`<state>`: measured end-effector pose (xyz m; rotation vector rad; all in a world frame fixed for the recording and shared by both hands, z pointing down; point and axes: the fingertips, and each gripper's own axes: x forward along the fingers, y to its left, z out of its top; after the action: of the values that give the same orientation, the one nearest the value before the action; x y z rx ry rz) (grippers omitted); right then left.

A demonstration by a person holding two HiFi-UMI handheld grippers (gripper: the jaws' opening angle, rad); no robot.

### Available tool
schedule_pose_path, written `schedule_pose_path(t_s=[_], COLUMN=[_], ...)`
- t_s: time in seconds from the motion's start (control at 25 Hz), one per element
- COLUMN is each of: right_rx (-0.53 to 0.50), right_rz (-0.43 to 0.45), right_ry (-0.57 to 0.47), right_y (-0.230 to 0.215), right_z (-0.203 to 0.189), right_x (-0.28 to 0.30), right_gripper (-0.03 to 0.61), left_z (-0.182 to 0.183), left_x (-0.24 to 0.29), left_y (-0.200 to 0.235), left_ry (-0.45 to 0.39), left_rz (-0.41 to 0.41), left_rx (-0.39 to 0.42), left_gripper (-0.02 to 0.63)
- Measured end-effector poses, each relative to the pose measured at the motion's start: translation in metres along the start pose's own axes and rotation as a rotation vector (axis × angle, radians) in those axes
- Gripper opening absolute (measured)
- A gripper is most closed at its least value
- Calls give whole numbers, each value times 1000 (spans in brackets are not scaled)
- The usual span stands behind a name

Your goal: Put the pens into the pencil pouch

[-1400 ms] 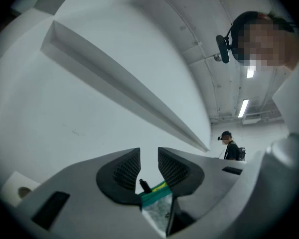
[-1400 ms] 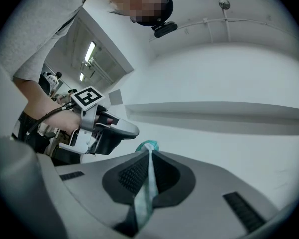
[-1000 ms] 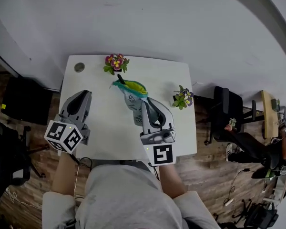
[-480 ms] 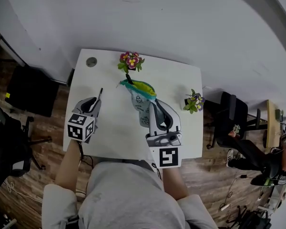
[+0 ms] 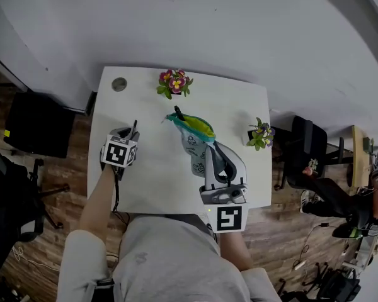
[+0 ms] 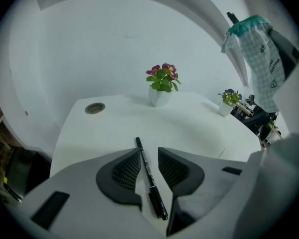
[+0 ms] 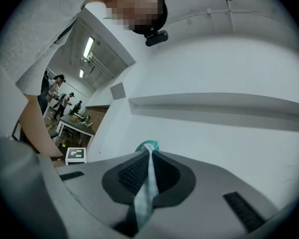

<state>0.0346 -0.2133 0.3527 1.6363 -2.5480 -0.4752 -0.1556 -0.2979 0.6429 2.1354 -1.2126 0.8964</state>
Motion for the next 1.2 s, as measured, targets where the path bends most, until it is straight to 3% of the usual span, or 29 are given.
schedule_pose_path(t_s=[0.28,0.56,0.72,0.96,1.2], right_rx=[-12,-9,-6,6,14], right_rz=[-36,-40,-30,-14,12], right_ry=[35,36,31,4,-26], right_y=[-4,-3,-2,-1,5], right_z=[-6,-8,-7,-2,4], right_x=[0,0,0,0,0], right_gripper=[37,37,37,37,37], left_z=[-11,-8,21,71,116], left_x=[24,19,0,-50,-117], left_y=[7,7,-4,-33,-49], left_ry=[101,87,-66,-308,-561], left_rz=[6,-7,-44,-105,-165], left_rx=[15,-8,-35,-8,-76], left_gripper=[110,57,57,57,57])
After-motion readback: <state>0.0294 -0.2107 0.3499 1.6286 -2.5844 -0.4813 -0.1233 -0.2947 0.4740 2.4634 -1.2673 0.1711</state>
